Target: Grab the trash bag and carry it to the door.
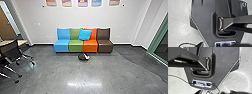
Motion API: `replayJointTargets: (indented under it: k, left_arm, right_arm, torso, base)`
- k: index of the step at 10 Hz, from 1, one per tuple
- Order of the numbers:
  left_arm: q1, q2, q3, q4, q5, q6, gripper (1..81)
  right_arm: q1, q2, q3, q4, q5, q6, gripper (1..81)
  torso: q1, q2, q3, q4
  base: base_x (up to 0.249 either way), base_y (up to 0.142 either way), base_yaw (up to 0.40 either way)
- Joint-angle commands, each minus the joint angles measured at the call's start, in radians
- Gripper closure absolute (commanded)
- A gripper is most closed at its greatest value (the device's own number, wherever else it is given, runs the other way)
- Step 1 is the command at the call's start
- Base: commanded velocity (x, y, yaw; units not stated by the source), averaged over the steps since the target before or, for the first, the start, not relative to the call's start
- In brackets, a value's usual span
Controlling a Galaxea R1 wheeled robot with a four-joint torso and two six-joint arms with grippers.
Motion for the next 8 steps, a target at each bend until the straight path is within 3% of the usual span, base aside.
replayJointTargets:
  k: [1,8]
  left_arm:
    - [-0.017,-0.005,-0.001,-0.007,0.063,0.001,1.0]
    - [-0.017,-0.002,-0.001,-0.007,0.063,0.001,1.0]
  right_arm:
    - [0.008,-0.007,0.006,-0.011,-0.058,-0.001,1.0]
    - [0.01,-0.004,0.006,-0.008,-0.058,0.0,1.0]
  torso:
    - [0.0,0.0,0.0,0.0]
    - [0.0,0.0,0.0,0.0]
  base:
    - [0.137,0.074,0.0]
    - [0.136,0.072,0.0]
